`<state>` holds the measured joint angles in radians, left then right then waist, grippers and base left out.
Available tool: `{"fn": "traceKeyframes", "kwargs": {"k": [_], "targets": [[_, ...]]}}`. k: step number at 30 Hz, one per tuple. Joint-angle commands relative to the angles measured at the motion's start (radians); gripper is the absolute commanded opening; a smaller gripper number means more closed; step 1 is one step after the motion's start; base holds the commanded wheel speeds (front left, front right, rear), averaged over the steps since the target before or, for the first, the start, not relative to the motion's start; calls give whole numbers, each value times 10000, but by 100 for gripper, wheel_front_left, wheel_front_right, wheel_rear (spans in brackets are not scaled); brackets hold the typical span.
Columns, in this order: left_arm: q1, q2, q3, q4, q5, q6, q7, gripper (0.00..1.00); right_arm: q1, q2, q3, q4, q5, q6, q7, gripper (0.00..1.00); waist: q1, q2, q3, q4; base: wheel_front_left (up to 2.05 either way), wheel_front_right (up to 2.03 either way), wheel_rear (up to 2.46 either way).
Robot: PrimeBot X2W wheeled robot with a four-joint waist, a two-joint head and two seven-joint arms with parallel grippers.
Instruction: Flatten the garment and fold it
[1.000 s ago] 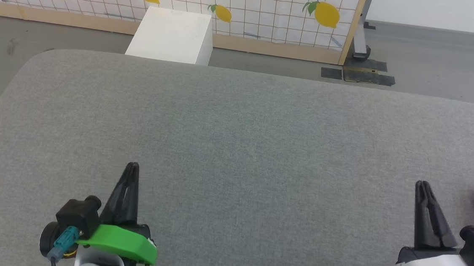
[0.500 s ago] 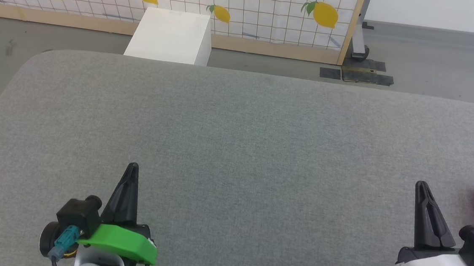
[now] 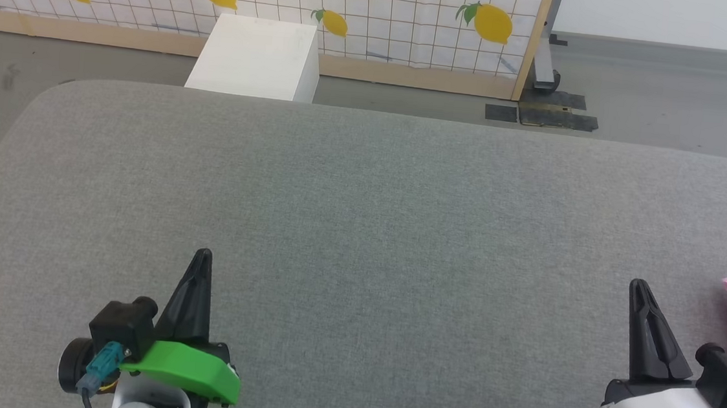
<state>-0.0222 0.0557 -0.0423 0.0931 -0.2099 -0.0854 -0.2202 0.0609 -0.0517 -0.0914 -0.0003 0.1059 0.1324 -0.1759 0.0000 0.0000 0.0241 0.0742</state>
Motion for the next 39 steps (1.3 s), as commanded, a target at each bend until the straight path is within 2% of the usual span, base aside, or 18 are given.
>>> {"fn": "traceKeyframes", "kwargs": {"k": [1, 39], "targets": [[37, -9, 43, -40, 138, 65, 60, 0, -98, 2, 50, 0, -84, -3, 34, 0, 0, 0, -4, -10, 0, 0, 0], [103, -26, 180, -361, 844, 349, 832, 0, -282, 7, 361, 1, -435, -8, 655, 0, 0, 0, -89, -274, 0, 0, 0]]}}
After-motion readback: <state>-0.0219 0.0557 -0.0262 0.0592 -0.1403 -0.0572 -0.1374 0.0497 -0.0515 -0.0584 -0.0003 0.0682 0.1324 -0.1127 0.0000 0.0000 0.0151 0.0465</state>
